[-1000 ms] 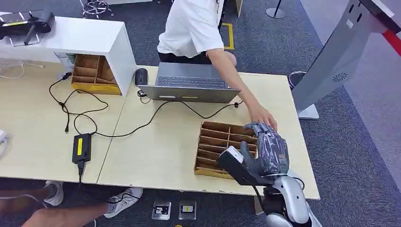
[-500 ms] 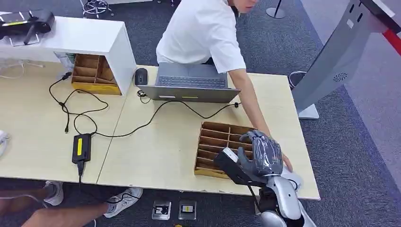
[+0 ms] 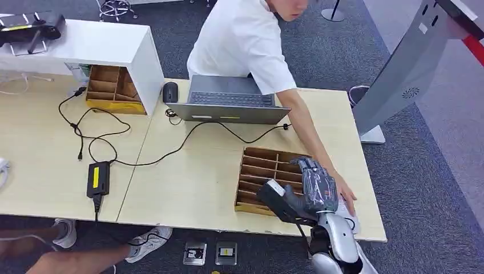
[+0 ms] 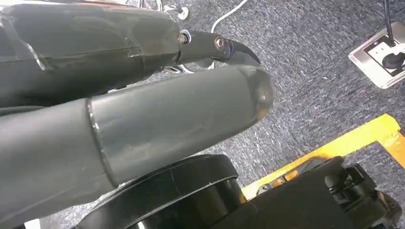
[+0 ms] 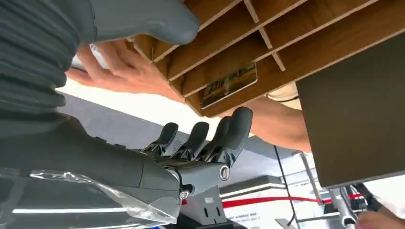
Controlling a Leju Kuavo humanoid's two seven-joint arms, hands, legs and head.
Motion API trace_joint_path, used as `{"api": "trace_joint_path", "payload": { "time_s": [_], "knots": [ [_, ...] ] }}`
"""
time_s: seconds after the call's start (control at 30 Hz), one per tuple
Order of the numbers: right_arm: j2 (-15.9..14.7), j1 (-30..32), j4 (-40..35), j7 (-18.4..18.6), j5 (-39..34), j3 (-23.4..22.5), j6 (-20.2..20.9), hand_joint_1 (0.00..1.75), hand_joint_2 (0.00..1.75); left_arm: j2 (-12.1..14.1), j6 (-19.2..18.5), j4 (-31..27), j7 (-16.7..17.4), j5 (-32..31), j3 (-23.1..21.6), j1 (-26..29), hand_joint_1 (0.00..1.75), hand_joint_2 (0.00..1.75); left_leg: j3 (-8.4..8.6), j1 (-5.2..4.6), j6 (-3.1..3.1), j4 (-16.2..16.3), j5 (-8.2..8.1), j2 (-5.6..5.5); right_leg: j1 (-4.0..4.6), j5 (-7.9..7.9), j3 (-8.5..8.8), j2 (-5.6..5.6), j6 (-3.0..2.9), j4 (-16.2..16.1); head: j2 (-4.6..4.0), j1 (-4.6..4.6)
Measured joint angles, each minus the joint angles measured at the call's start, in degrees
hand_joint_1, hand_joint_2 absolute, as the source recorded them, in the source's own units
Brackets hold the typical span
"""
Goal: Pass the card to the sensor for recognition and then transmit it.
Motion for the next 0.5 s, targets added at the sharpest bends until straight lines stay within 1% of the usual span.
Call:
{"api": "trace_joint_path", "payload": {
  "time_s": [0.17,0.3,0.5],
  "knots": [
    [0.3,0.0,0.9,0.3,0.4,-0.1,0.0,0.65,1.75,0.0,-0.2,0.0,0.2,-0.2,0.0,-0.1,0.0,0.0,0.0,0.0,0.02,0.0,-0.04,0.0,0.0,-0.04,0.0,0.0,0.02,0.0,0.0,0.02],
    [0.3,0.0,1.5,0.3,0.5,-0.1,0.0,0.72,1.75,0.0,-0.3,0.0,0.2,-0.3,0.0,-0.2,0.0,0.0,0.0,0.0,0.03,0.0,-0.05,0.0,0.0,-0.05,0.0,0.0,0.02,0.0,0.0,0.0],
    [0.6,-0.3,2.0,0.3,0.7,-0.3,0.0,0.7,1.75,0.0,-0.3,0.0,0.2,-0.5,0.0,-0.2,0.0,0.0,0.0,0.0,0.03,0.0,-0.06,0.0,0.0,-0.06,0.0,0.0,0.02,0.0,0.0,0.0]
  ]
}}
